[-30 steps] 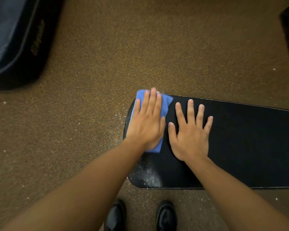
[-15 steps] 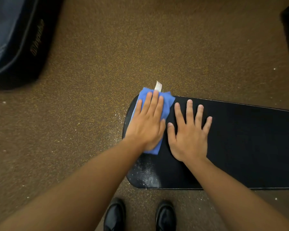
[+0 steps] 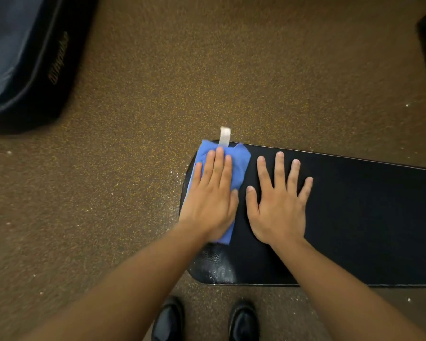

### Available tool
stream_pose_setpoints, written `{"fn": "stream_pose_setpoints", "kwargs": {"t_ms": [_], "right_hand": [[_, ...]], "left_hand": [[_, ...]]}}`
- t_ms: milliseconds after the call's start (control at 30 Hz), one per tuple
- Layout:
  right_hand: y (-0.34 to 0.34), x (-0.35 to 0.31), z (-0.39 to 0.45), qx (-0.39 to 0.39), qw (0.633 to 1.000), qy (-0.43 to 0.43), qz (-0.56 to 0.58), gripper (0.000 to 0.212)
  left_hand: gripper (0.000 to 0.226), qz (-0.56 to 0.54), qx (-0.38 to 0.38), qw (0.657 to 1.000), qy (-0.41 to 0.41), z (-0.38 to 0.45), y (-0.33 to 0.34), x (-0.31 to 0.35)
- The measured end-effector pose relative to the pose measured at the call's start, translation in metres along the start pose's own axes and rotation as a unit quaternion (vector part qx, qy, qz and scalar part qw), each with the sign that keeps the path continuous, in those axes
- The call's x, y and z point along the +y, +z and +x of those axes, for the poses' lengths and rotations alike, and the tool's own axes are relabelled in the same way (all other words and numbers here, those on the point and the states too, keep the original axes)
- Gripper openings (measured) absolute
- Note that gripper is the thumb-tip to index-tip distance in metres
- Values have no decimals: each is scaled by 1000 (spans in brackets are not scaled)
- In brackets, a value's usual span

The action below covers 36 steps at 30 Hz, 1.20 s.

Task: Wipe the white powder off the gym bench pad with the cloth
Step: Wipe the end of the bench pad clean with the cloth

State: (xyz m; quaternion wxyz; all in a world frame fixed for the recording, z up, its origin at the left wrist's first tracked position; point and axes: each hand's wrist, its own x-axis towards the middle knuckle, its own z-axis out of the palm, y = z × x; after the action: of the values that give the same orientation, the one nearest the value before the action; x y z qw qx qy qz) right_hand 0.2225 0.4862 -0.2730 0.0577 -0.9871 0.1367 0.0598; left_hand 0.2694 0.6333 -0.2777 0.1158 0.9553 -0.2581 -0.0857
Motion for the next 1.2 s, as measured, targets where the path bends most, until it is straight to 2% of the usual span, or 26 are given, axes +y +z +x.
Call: {"fn": "stream_pose_setpoints", "kwargs": {"t_ms": [167,300,400,567,700,833,967,1200], "right_hand": [[1,1,1,0,1000,1,-6,66],[0,0,2,-4,1000,-1,-2,66],[0,1,1,-3,1000,3,-6,66],[1,1,1,4,1000,1,6,66],[2,1,0,10,1000,0,5,66],[2,1,0,8,1000,0,5,66],[2,1,0,10,1000,5,5,66],[4,2,0,13,1000,0,6,66]], "left_hand": [[64,-2,-32,999,-19,68,-13,-17],[69,-18,16,1000,-19,18,-7,-9],[68,-28,18,999,-11,-16,-1,-3],[72,-25,2,1000,6,11,-8,-17],[75,-35,-7,999,-22,35,-12,-25],[69,-54,44,996,-64,-24,0,-11],[67,-51,55,995,-70,-87,16,11],[73,-36,29,997,-64,1,-1,-10]]}}
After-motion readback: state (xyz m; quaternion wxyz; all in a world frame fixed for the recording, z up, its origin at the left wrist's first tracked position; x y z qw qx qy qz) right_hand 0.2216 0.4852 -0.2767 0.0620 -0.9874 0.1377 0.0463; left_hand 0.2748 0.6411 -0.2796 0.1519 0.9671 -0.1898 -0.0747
